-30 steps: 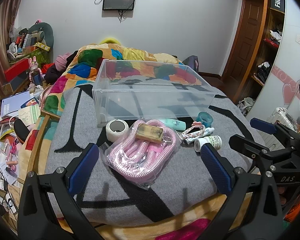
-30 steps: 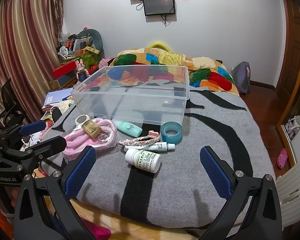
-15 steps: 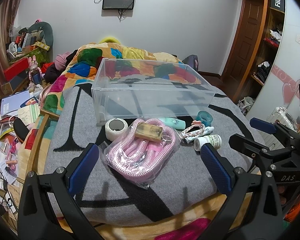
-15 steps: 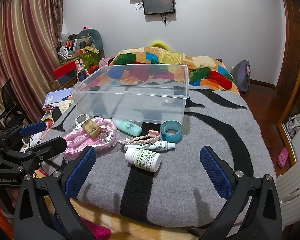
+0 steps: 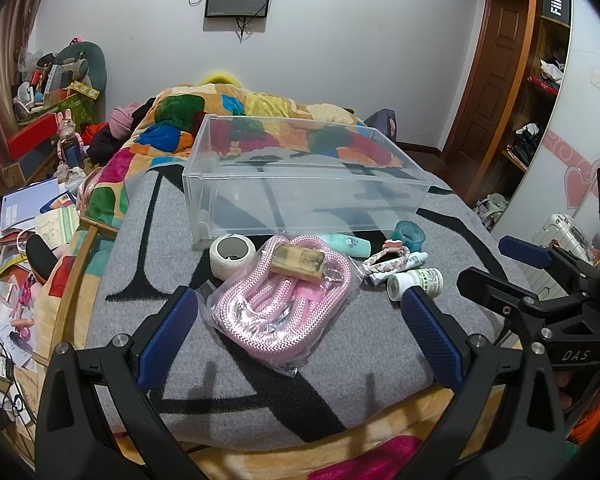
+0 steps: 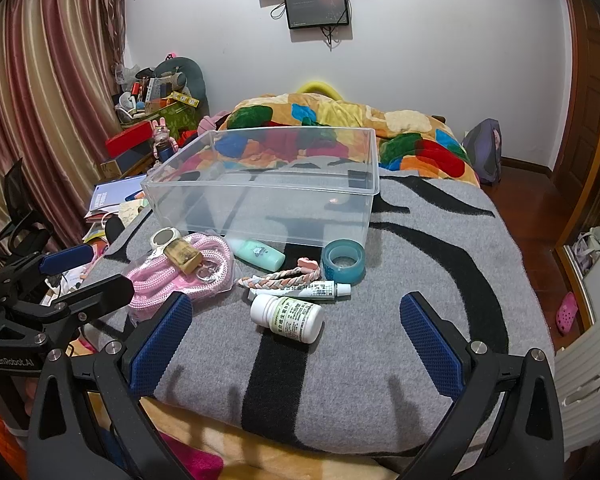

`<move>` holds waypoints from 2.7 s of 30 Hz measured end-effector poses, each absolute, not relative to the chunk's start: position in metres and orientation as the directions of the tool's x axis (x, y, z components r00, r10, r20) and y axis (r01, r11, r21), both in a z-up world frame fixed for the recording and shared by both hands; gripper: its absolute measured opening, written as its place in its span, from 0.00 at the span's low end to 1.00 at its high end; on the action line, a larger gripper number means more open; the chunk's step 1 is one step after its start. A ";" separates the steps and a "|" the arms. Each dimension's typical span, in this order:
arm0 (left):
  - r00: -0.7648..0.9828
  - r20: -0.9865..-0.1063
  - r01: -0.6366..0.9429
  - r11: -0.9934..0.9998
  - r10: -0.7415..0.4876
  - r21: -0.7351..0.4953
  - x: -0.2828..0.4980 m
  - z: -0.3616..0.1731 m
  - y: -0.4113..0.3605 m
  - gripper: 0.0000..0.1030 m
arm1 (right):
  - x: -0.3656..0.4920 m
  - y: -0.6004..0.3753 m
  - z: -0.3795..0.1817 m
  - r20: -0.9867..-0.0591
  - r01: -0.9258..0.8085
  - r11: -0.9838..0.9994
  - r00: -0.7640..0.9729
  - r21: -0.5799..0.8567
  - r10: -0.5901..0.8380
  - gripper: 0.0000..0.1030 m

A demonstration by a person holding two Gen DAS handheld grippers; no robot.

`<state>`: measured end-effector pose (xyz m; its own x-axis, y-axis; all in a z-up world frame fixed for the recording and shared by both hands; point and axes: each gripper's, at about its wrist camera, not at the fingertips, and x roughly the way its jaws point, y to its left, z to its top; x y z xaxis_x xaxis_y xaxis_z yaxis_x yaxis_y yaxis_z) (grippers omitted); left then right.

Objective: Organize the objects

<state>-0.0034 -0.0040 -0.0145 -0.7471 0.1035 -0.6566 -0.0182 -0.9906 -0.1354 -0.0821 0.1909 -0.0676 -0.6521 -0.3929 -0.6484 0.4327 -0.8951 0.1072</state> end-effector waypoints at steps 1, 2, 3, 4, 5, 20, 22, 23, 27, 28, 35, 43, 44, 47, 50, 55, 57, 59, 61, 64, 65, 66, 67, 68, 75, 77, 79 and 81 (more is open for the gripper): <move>-0.747 -0.657 -0.018 -0.991 0.104 -0.136 -0.003 -0.015 -0.003 1.00 | -0.083 0.191 -0.067 -0.648 0.433 -0.895 -0.652 0.107 -0.393 1.00; -0.747 -0.656 -0.019 -0.991 0.104 -0.135 -0.003 -0.015 -0.004 1.00 | -0.083 0.191 -0.067 -0.649 0.433 -0.895 -0.651 0.108 -0.394 1.00; -0.748 -0.656 -0.019 -0.991 0.104 -0.135 -0.003 -0.015 -0.003 1.00 | -0.082 0.190 -0.068 -0.649 0.433 -0.895 -0.651 0.109 -0.394 1.00; -0.748 -0.656 -0.019 -0.991 0.104 -0.135 -0.003 -0.014 -0.004 1.00 | -0.082 0.190 -0.068 -0.649 0.434 -0.894 -0.650 0.110 -0.395 1.00; -0.748 -0.656 -0.019 -0.991 0.104 -0.136 -0.004 -0.014 -0.004 1.00 | -0.082 0.191 -0.068 -0.649 0.434 -0.894 -0.650 0.110 -0.395 1.00; -0.747 -0.656 -0.019 -0.991 0.104 -0.136 -0.004 -0.014 -0.004 1.00 | -0.082 0.190 -0.069 -0.649 0.435 -0.894 -0.649 0.111 -0.397 1.00; -0.747 -0.656 -0.022 -0.990 0.107 -0.136 -0.004 -0.015 -0.003 1.00 | -0.082 0.190 -0.068 -0.649 0.436 -0.893 -0.649 0.113 -0.398 1.00; -0.747 -0.656 -0.022 -0.990 0.107 -0.137 -0.004 -0.015 -0.004 1.00 | -0.083 0.190 -0.068 -0.649 0.436 -0.892 -0.647 0.115 -0.400 1.00; -0.743 -0.660 -0.026 -0.990 0.113 -0.140 -0.005 -0.017 -0.005 1.00 | -0.083 0.189 -0.069 -0.649 0.446 -0.886 -0.637 0.129 -0.415 0.99; -0.742 -0.660 -0.027 -0.989 0.115 -0.142 -0.006 -0.017 -0.005 1.00 | -0.083 0.190 -0.068 -0.649 0.449 -0.884 -0.634 0.134 -0.420 0.99; -0.715 -0.690 -0.022 -0.990 0.111 -0.136 -0.016 -0.022 -0.012 0.78 | -0.090 0.189 -0.073 -0.665 0.461 -0.872 -0.601 0.164 -0.443 0.80; -0.691 -0.715 -0.009 -0.991 0.103 -0.134 -0.041 -0.024 -0.027 0.73 | -0.103 0.190 -0.085 -0.704 0.446 -0.871 -0.550 0.206 -0.449 0.62; -0.692 -0.712 -0.025 -0.990 0.118 -0.140 -0.042 -0.024 -0.025 0.72 | -0.105 0.189 -0.087 -0.710 0.446 -0.870 -0.542 0.211 -0.450 0.59; -0.692 -0.711 -0.061 -0.991 0.128 -0.119 -0.046 -0.025 -0.014 0.68 | -0.110 0.181 -0.096 -0.730 0.457 -0.863 -0.510 0.217 -0.454 0.56; -0.666 -0.734 -0.086 -0.991 0.133 -0.101 -0.056 -0.036 -0.003 0.59 | -0.111 0.171 -0.104 -0.747 0.469 -0.860 -0.496 0.199 -0.443 0.52; -0.654 -0.747 -0.090 -0.993 0.117 -0.076 -0.068 -0.047 0.005 0.50 | -0.117 0.169 -0.113 -0.767 0.450 -0.872 -0.486 0.191 -0.419 0.40; -0.663 -0.741 -0.088 -0.994 0.107 -0.065 -0.069 -0.047 0.007 0.40 | -0.120 0.171 -0.116 -0.770 0.436 -0.880 -0.490 0.188 -0.408 0.36; -0.668 -0.737 -0.086 -0.994 0.103 -0.061 -0.068 -0.048 0.008 0.40 | -0.120 0.172 -0.117 -0.768 0.433 -0.883 -0.498 0.183 -0.404 0.32; -0.671 -0.733 -0.086 -0.993 0.113 -0.075 -0.064 -0.047 0.005 0.40 | -0.119 0.174 -0.118 -0.761 0.433 -0.882 -0.504 0.187 -0.409 0.32; -0.671 -0.732 -0.080 -0.994 0.113 -0.081 -0.056 -0.046 0.002 0.40 | -0.114 0.178 -0.114 -0.749 0.434 -0.885 -0.527 0.170 -0.402 0.31; -0.672 -0.731 -0.077 -0.994 0.114 -0.083 -0.055 -0.045 0.001 0.40 | -0.112 0.180 -0.112 -0.745 0.435 -0.884 -0.531 0.169 -0.404 0.30; -0.674 -0.730 -0.074 -0.993 0.116 -0.088 -0.053 -0.044 -0.001 0.40 | -0.110 0.182 -0.110 -0.742 0.436 -0.884 -0.535 0.167 -0.404 0.30; -0.677 -0.727 -0.069 -0.993 0.115 -0.093 -0.051 -0.042 -0.003 0.40 | -0.108 0.184 -0.108 -0.739 0.434 -0.886 -0.540 0.165 -0.403 0.29; -0.680 -0.724 -0.064 -0.993 0.114 -0.097 -0.049 -0.040 -0.005 0.40 | -0.106 0.187 -0.106 -0.736 0.433 -0.886 -0.544 0.165 -0.403 0.21; -0.709 -0.698 -0.036 -0.993 0.105 -0.112 -0.041 -0.023 -0.017 0.40 | -0.104 0.198 -0.098 -0.744 0.426 -0.886 -0.529 0.183 -0.408 0.07; -0.712 -0.693 -0.035 -0.992 0.111 -0.123 -0.041 -0.019 -0.020 0.40 | -0.104 0.196 -0.098 -0.745 0.432 -0.875 -0.506 0.217 -0.435 0.15; -0.718 -0.686 -0.039 -0.991 0.118 -0.130 -0.043 -0.015 -0.022 0.40 | -0.109 0.187 -0.096 -0.743 0.438 -0.874 -0.508 0.213 -0.436 0.36; -0.723 -0.683 -0.034 -0.992 0.109 -0.122 -0.047 -0.011 -0.024 0.40 | -0.113 0.176 -0.095 -0.741 0.439 -0.882 -0.532 0.174 -0.411 0.55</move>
